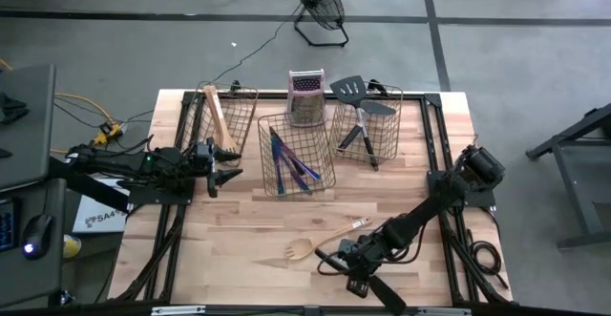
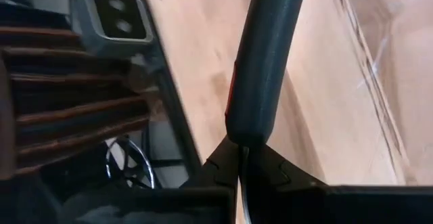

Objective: Pick & Place Kitchen Items
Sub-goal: Put the black spatula into the into the right wire basket

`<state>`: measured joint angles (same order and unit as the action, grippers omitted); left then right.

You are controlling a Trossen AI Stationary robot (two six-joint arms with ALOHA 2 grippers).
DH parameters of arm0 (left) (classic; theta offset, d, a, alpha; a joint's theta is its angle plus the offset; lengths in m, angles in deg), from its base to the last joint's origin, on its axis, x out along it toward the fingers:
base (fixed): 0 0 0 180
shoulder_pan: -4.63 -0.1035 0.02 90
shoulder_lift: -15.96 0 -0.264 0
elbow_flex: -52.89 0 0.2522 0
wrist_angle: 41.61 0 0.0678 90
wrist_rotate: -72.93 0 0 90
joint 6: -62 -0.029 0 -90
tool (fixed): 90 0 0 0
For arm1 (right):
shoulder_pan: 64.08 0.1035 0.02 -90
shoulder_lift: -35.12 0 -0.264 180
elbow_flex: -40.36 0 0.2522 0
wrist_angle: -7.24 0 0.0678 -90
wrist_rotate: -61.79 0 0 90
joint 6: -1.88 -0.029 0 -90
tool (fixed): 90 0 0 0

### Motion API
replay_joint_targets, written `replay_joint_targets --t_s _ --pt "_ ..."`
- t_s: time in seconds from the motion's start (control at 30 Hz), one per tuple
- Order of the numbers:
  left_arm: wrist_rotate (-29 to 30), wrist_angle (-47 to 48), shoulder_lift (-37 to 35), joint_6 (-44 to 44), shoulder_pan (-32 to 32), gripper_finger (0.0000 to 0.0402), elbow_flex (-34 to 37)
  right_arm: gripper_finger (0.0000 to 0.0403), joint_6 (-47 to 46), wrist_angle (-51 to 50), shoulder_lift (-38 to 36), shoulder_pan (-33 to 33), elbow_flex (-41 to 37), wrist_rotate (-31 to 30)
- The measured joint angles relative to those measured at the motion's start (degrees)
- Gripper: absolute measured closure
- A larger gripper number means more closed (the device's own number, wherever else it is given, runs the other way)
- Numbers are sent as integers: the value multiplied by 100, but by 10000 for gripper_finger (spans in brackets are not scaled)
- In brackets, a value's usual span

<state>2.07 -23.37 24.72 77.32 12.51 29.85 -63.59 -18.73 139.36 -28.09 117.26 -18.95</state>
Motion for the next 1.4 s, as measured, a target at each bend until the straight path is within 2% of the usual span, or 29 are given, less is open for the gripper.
replay_joint_targets --t_s 0.1,0.27,0.7,0.97,1.1,1.2,1.3,1.4 --pt "0 -1 0 -1 1 158 0 399 -30 -16 -250 2 0 -191" --pt "0 1 0 0 0 158 0 400 29 -238 -773 1 0 -964" --pt "0 0 0 0 2 158 0 400 295 -1386 -2177 -189 0 -3679" --pt "0 1 0 -1 2 158 0 400 622 -2631 -3168 -507 0 -5296" --pt "0 1 0 0 0 158 0 400 1319 -3212 -3653 -762 1 -6058" --pt "0 1 0 -1 0 158 0 400 2249 -3491 -3903 -1031 2 -6419" --pt "0 1 0 0 1 158 0 400 3504 -3469 -4042 -1401 2 -6466" --pt "0 1 0 -1 2 158 0 400 4842 -3369 -4104 -1864 2 -6072"
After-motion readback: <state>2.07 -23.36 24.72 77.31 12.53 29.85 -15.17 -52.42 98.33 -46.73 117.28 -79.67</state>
